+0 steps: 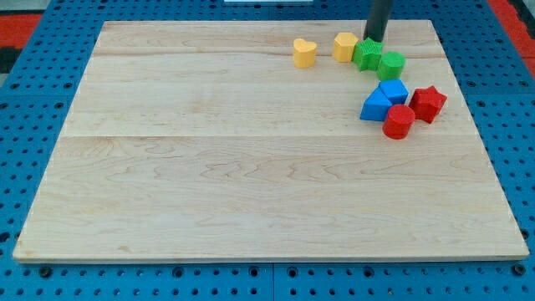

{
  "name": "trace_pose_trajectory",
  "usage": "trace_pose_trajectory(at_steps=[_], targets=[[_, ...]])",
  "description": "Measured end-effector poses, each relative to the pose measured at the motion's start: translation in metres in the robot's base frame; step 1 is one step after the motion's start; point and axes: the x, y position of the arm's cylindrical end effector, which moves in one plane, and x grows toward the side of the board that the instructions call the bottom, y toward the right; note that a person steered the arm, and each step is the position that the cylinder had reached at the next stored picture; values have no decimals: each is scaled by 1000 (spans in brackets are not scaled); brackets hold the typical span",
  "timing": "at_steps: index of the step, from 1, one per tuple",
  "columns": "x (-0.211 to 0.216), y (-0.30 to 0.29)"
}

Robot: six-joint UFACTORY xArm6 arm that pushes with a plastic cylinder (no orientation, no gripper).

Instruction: Slide the green star and green circle closer to the blue triangle and blue cube

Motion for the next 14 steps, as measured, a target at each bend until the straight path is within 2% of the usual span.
trace_pose_trajectory(at_steps=[4,6,9,10,11,14], targets=[[49,-7],[51,-37],[69,-46],[70,-70],[81,-71],[77,-56]])
